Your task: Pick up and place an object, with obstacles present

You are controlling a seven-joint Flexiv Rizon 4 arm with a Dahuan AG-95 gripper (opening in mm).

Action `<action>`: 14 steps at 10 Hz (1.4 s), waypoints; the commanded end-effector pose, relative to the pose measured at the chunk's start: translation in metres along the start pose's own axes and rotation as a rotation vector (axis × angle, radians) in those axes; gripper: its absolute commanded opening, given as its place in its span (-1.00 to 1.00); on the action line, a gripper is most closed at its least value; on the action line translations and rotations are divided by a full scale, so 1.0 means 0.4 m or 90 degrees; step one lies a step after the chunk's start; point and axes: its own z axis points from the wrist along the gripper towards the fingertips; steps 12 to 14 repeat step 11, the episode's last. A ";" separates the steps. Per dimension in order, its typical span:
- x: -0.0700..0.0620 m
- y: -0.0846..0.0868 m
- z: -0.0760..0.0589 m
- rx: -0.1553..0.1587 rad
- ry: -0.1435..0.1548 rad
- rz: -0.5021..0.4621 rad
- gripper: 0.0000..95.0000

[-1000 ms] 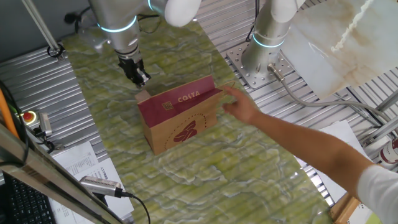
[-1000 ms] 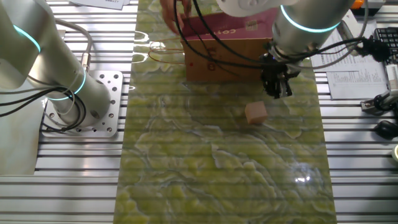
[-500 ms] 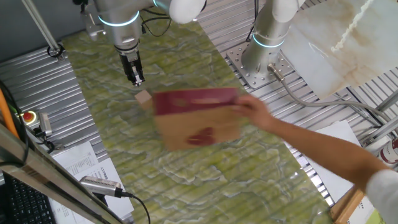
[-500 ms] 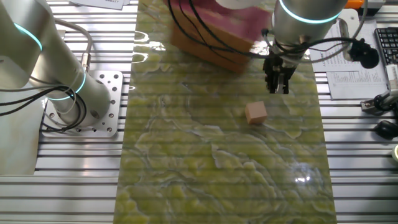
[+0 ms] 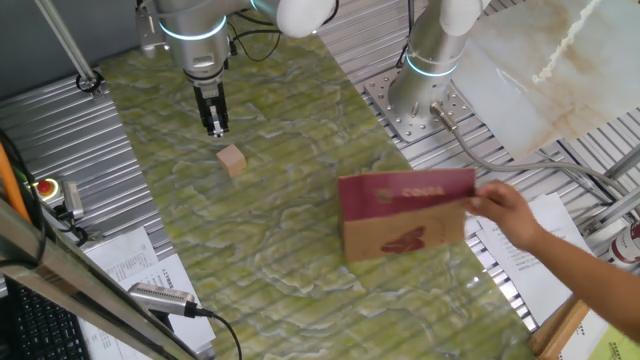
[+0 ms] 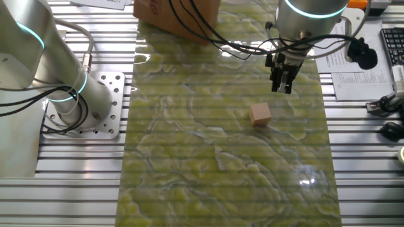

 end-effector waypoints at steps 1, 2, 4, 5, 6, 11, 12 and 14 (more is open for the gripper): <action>-0.005 0.004 -0.005 0.002 0.007 -0.011 -1.00; -0.007 0.006 -0.008 0.003 0.011 -0.010 -1.00; -0.016 0.012 -0.014 0.003 0.018 -0.011 -1.00; -0.018 0.014 -0.016 0.004 0.019 -0.011 -1.00; -0.018 0.014 -0.016 0.003 0.019 -0.011 -1.00; -0.018 0.015 -0.020 0.002 0.023 -0.009 -1.00; -0.018 0.015 -0.020 0.002 0.023 -0.009 -1.00; -0.018 0.015 -0.020 0.002 0.023 -0.009 -1.00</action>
